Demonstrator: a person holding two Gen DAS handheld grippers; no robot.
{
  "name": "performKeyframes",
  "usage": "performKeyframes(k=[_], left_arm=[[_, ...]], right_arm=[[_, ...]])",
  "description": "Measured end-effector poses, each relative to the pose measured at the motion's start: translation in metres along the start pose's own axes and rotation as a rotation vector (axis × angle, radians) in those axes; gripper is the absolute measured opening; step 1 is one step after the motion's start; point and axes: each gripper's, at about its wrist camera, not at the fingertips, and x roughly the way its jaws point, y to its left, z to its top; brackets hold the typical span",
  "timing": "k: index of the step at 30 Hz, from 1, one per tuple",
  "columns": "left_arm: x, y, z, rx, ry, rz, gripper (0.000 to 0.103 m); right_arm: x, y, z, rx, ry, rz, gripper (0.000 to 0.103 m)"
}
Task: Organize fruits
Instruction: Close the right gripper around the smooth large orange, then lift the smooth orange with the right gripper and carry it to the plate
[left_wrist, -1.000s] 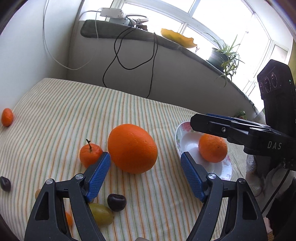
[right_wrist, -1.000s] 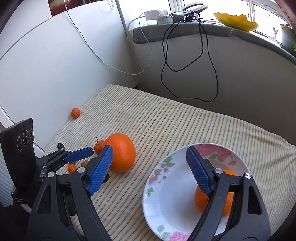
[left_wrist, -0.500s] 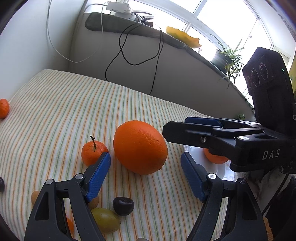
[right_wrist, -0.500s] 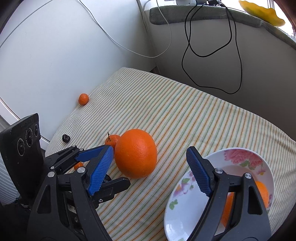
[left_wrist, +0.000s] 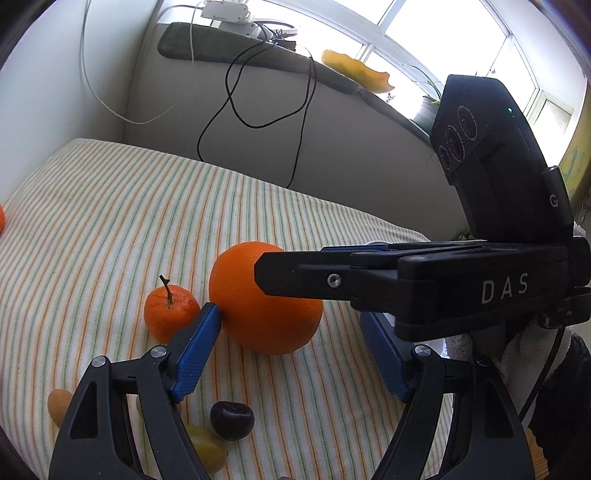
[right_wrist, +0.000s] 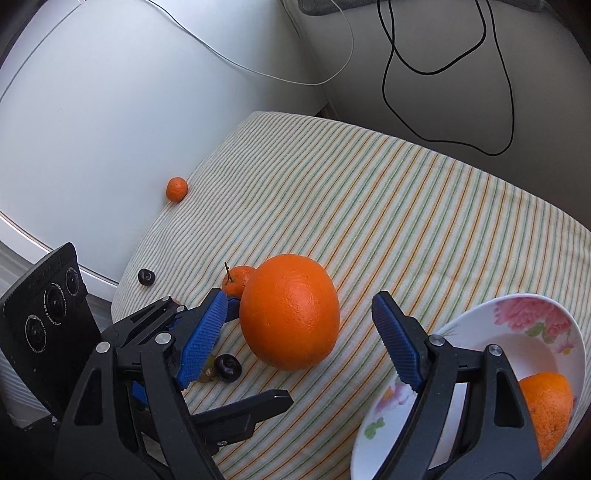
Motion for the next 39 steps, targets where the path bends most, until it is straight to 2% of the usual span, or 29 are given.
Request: performKeyframes(k=[5,8,18,21,27,39], left_arm=[[0.004,0.0,0.001,0.006,0.013,0.019,0.077],[0.004,0.001,0.002,0.005,0.015,0.02,0.077],[0.016,0.006,0.004,0.001,0.054,0.033,0.077],[0.018,0.005,0.005,0.007,0.052,0.043,0.077],[0.015,0.006,0.003,0.006,0.045,0.056,0.069],[0.014,0.003,0.001,0.017,0.035,0.057,0.068]], right_arm=[[0.01,-0.001,0.003,0.007,0.02,-0.004,0.082],[0.016,-0.003,0.006,0.013,0.039,0.008,0.077],[0.031,-0.003,0.009,0.03,0.085,0.055,0.077],[0.036,-0.001,0.008,0.031,0.095,0.075,0.069],[0.038,0.0,0.009,0.042,0.094,0.072,0.069],[0.026,-0.009,0.003,0.075,0.076,0.073,0.069]])
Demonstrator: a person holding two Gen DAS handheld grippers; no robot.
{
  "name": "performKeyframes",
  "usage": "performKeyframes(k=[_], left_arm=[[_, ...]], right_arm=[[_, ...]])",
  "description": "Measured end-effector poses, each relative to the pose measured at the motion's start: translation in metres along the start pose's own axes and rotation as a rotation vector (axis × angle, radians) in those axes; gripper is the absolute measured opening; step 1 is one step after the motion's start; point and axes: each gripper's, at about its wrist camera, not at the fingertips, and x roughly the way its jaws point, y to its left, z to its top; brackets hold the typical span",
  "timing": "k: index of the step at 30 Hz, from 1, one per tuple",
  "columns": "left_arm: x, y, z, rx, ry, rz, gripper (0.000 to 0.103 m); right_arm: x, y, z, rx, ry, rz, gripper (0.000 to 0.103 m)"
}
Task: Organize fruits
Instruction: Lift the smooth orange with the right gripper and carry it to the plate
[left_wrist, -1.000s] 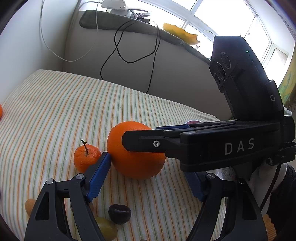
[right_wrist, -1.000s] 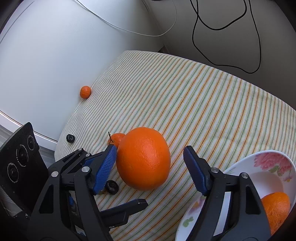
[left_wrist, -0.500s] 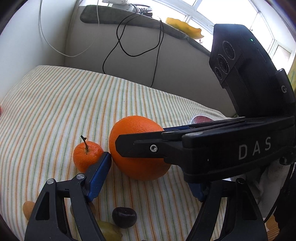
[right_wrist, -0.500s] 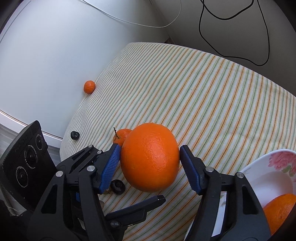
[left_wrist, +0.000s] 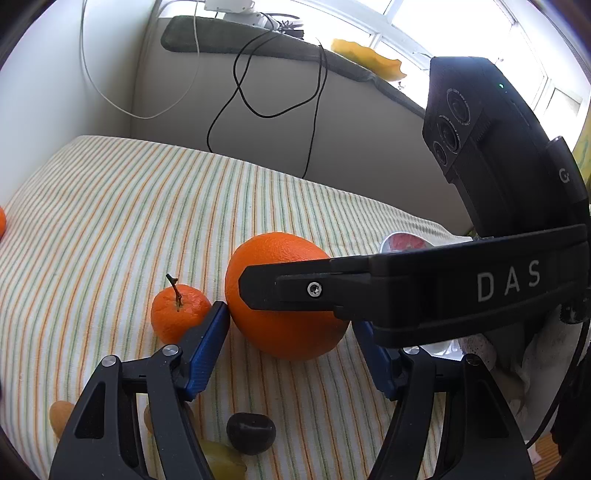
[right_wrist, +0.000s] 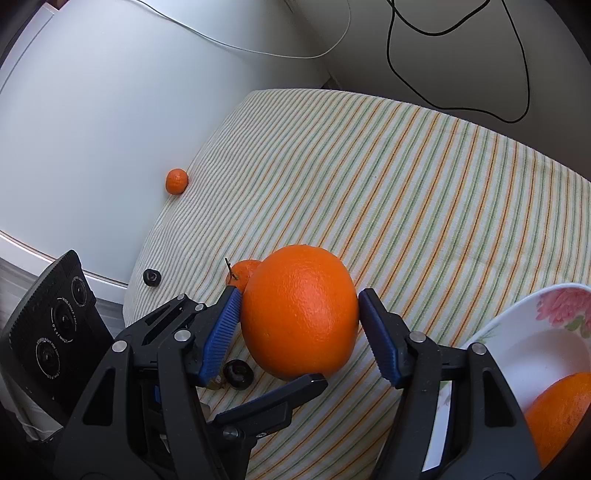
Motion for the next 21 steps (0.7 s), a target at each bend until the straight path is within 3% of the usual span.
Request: performKeyframes(k=[21], left_arm=[[-0.009,-0.034,0.017,0.052,-0.049,-0.052,0.068]], right_arm=[[-0.063,-0.009,-0.016,0.008,-0.074,-0.024,0.069]])
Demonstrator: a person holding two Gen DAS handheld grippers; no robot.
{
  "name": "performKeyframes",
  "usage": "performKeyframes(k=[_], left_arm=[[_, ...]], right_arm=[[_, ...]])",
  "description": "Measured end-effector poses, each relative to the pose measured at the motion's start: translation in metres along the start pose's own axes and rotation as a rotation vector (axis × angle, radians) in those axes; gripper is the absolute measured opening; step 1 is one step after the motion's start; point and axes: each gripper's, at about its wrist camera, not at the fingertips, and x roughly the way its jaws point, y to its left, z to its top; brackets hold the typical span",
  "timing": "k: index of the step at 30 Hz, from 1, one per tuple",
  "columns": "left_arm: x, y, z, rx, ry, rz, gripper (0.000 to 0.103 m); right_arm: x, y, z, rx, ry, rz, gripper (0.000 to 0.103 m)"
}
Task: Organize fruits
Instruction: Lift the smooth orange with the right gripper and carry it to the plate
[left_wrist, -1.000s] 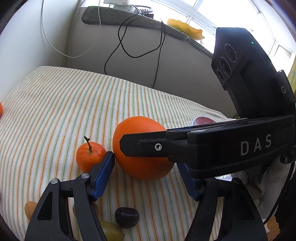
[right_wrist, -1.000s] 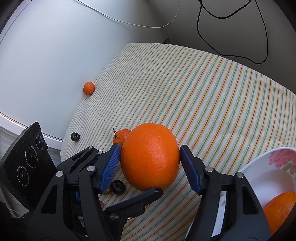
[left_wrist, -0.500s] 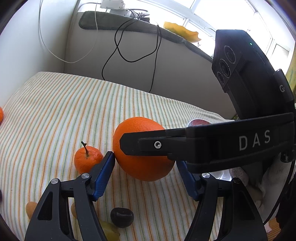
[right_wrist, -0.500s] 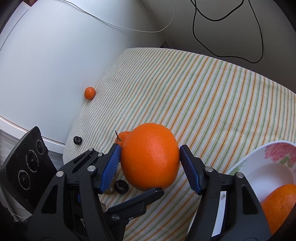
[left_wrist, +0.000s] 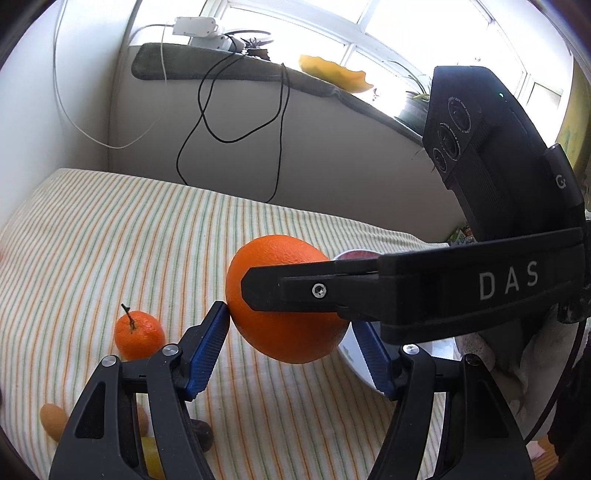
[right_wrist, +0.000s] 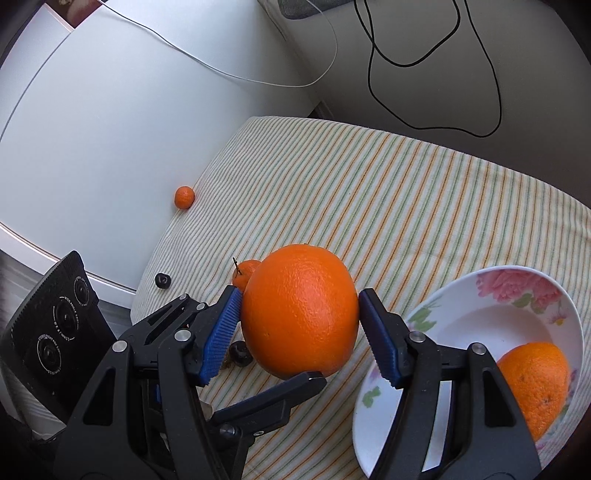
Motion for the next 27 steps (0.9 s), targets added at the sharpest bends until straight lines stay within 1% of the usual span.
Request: performKeyframes(k=[9,27], left_arm=[[0.009,-0.026,0.001,0.027,0.007,-0.032,0.068],[0.033,-0.054,0.005,0.057,0.032,-0.074,0.068]], right_arm=[[-0.022,-0.017,-0.01,0.026,-0.02,-0.025,0.068],[-0.048,-0.047,-0.017,0.065,-0.046,-0.064,0.068]])
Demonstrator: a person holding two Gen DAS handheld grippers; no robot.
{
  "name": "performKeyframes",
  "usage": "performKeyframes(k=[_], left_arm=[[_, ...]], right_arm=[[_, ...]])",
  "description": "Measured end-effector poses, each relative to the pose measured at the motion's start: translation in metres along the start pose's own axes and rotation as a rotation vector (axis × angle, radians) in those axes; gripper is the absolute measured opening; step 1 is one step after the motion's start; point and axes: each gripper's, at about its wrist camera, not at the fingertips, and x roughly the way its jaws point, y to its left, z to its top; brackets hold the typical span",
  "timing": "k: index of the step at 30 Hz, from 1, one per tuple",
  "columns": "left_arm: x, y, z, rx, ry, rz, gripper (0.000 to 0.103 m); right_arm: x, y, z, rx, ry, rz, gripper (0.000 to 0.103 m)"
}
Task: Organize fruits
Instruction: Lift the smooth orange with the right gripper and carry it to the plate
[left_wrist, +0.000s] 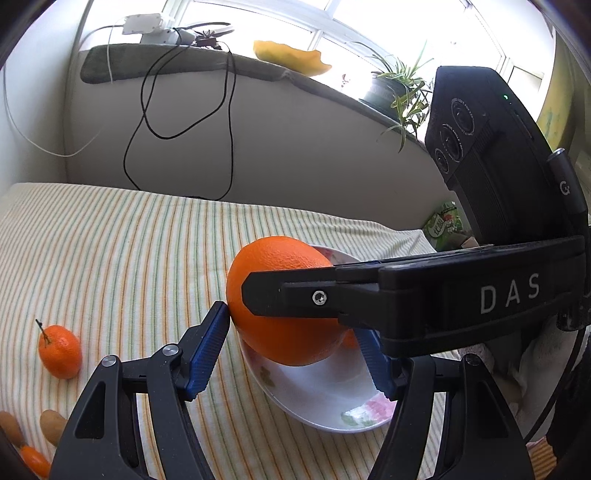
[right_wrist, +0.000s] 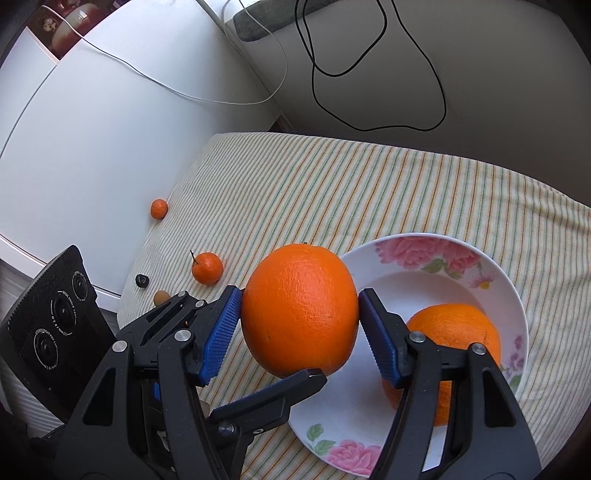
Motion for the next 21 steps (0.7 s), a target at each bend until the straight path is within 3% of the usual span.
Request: performKeyframes(k=[21], left_arm=[[0.012,-0.005,0.001,0.008,0.017,-0.01,0.068]], right_arm=[[-0.007,-0.007,-0.003,-0.001,-0.009,-0.036,0.069]])
